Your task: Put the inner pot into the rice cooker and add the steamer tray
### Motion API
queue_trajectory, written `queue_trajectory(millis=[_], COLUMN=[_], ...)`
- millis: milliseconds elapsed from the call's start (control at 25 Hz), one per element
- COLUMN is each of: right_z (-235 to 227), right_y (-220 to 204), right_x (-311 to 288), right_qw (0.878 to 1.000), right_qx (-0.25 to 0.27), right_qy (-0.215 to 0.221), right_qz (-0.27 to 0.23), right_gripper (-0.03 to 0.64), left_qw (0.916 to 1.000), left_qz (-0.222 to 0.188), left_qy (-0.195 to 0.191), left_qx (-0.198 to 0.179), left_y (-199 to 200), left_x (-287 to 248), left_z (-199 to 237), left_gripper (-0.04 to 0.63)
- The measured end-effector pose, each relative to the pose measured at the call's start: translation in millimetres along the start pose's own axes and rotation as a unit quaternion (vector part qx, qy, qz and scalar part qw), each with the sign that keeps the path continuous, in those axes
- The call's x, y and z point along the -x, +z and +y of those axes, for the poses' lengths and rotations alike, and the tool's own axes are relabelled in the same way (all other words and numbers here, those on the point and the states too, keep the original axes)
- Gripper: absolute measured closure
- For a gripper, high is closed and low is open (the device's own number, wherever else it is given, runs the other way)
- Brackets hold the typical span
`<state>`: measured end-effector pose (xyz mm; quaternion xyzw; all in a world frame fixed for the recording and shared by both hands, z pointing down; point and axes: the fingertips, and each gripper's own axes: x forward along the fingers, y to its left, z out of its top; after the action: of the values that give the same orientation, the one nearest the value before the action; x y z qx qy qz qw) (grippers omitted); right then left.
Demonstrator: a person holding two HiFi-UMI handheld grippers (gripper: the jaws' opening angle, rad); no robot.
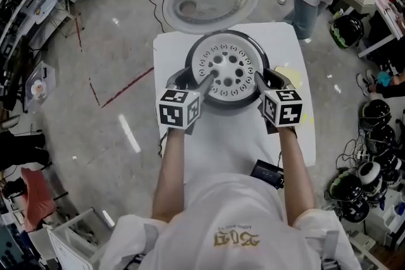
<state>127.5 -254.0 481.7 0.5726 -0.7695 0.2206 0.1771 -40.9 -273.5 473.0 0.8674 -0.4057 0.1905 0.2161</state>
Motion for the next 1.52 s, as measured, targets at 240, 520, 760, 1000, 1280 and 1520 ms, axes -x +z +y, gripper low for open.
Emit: queue_trajectory(millis=[240,520,760,1000,1280,1520], right_z=[-5,1,31,42,26,29], right_y=[11,5,14,1,-6,-11], right_x=[17,30,51,78,108,121], right_qw=[0.999,0.997,0.985,0.981,0.982,0.984], right_qx=[-0.024,-0.048,-0.098,-0.104,-0.084,-0.061], right_qy=[-0.004,0.024,0.107,0.115,0.083,0.069], right_qz=[-0.044,-0.052,-0.089,-0.114,-0.150,-0.151], right_gripper=[0.503,0.520,0.600,0.606,0.606,0.606], left_qw=[0.9982,0.9991,0.9969,0.9954,0.9950,0.9923], left_qz=[-0.009,-0.021,-0.073,-0.091,-0.096,-0.116], left_qy=[0.031,0.032,0.030,0.024,0.025,0.020], left_qx=[-0.051,-0.018,0.003,0.016,0.011,0.038], left_y=[2,-3,5,-8,-19,-25], left_x=[-3,0,20,41,56,74], left_z=[-5,-6,-14,-34,-61,-68], left_gripper=[0.169,0.195,0.321,0.450,0.579,0.580])
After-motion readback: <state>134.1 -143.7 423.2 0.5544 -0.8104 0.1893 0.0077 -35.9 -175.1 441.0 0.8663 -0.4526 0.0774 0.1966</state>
